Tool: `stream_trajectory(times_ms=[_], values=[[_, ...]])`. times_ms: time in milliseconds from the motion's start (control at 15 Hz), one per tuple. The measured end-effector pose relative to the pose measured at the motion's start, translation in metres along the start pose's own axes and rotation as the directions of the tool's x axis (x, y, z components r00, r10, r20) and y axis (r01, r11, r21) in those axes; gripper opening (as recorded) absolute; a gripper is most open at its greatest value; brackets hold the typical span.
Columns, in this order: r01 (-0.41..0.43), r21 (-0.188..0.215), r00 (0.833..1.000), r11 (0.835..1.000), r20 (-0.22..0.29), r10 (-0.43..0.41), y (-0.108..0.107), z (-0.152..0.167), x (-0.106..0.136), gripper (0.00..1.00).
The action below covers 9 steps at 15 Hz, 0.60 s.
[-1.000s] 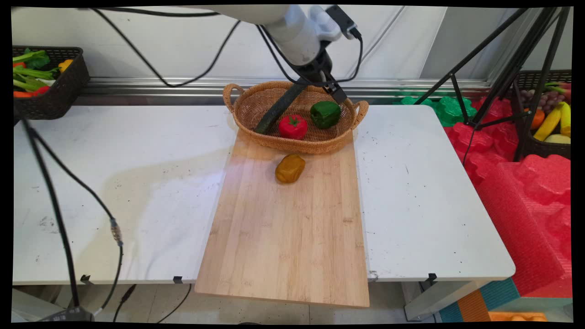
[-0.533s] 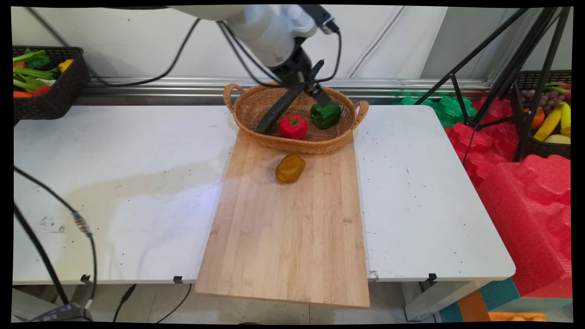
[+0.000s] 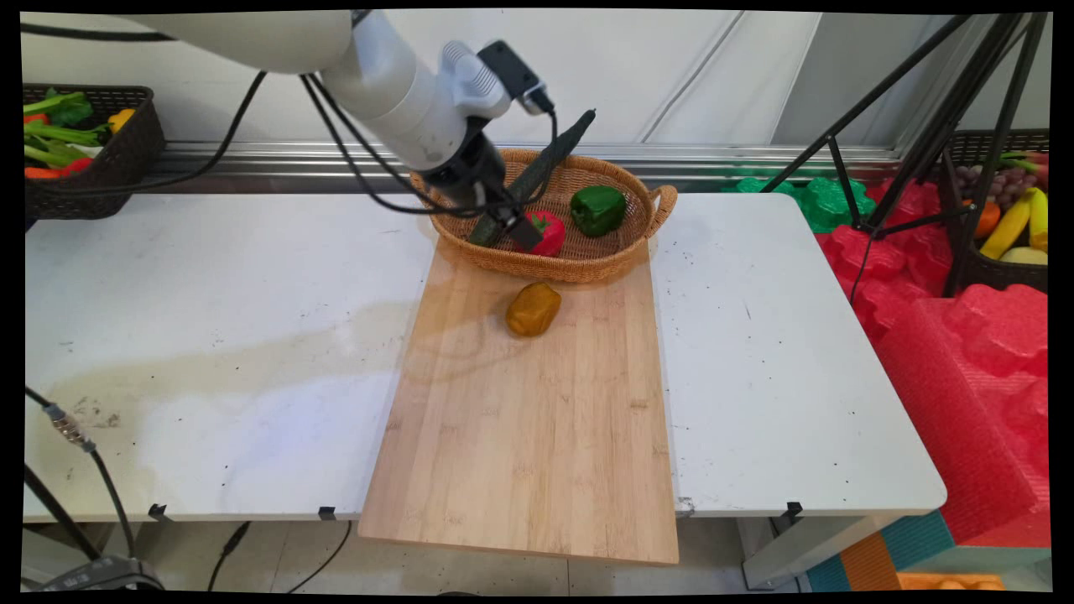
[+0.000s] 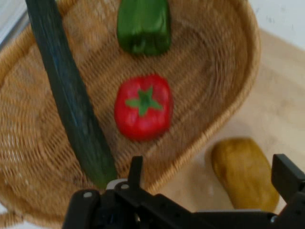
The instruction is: Pick up the potato from the cutting board
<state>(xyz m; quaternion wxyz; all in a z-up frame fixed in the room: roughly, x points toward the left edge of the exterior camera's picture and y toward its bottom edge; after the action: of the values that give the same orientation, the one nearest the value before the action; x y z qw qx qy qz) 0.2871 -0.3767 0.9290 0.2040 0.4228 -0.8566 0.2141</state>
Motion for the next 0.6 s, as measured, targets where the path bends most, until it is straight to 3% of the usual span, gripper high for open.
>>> stream_trajectory(times_ms=[333,600], values=[[-0.001,0.011,0.998,1.0,0.061,0.001,0.01,0.015,-0.018,1.0],[-0.005,-0.009,0.995,1.0,0.096,0.006,0.022,0.042,-0.023,1.0]])
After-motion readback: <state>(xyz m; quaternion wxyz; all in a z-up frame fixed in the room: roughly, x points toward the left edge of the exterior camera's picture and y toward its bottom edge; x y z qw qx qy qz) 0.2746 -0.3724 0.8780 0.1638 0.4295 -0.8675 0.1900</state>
